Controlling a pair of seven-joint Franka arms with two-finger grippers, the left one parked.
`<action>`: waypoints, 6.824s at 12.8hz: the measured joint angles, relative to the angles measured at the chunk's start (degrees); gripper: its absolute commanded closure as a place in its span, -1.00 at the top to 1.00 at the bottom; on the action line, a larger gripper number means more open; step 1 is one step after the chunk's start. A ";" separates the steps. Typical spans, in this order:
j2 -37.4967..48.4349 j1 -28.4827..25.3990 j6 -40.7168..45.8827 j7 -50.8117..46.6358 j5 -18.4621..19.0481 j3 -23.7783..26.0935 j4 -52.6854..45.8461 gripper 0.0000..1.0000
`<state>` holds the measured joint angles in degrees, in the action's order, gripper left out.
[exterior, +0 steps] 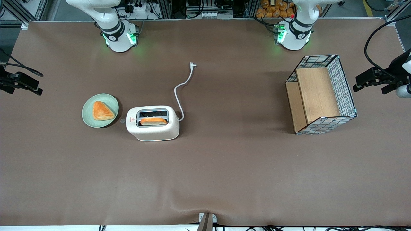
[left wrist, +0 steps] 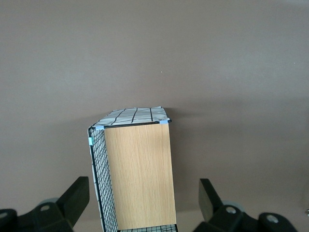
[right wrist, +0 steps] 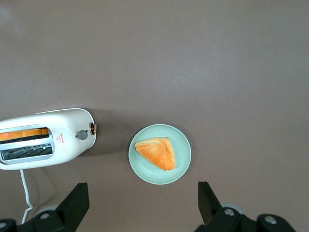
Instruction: Press toaster button with right arm
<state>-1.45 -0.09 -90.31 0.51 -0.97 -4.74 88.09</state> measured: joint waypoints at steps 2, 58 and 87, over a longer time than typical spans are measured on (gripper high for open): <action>0.00 0.00 0.00 0.00 0.00 0.01 0.00 1.00; -16.27 -2.86 -19.09 11.51 -28.98 0.79 19.17 -1.00; -21.02 -4.33 -24.13 13.25 -31.50 1.40 20.60 -1.00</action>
<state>-22.48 -4.42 -114.44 13.76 -32.47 -3.34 108.68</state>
